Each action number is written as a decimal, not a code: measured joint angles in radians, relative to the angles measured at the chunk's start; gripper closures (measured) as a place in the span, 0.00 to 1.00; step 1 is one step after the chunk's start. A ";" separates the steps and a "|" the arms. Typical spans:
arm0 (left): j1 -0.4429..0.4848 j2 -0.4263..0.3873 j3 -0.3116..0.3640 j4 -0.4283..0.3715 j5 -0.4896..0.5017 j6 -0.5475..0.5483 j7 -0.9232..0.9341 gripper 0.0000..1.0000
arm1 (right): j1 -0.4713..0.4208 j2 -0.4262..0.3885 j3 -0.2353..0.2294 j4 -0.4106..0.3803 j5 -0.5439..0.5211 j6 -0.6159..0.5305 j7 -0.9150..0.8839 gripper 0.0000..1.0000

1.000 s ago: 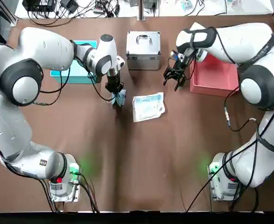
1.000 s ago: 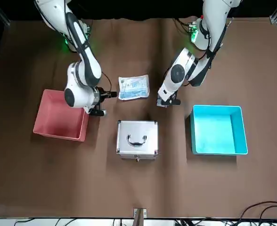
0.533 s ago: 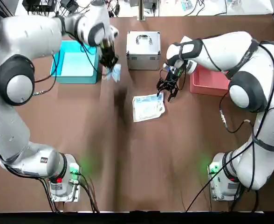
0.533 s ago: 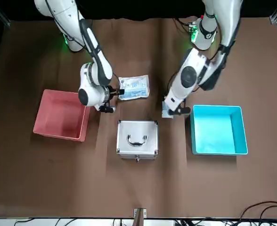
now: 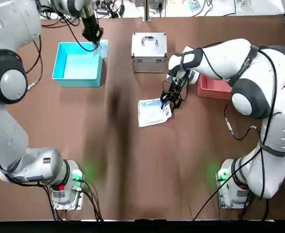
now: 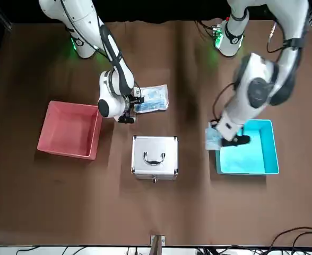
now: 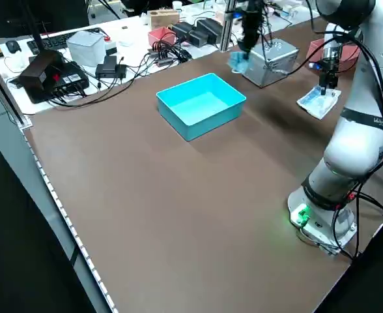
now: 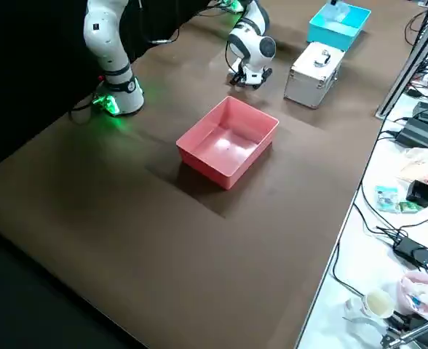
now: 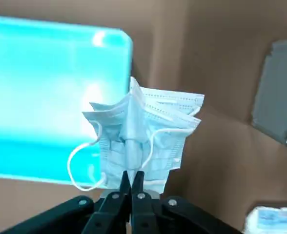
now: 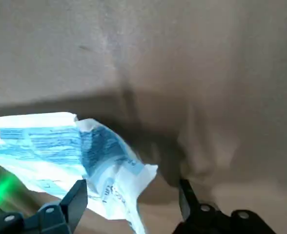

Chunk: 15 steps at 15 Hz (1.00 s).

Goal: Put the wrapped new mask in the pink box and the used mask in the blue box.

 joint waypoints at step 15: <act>0.214 0.196 0.003 -0.074 0.154 0.059 0.266 0.98 | -0.008 -0.002 -0.056 0.048 0.002 -0.089 0.140 0.98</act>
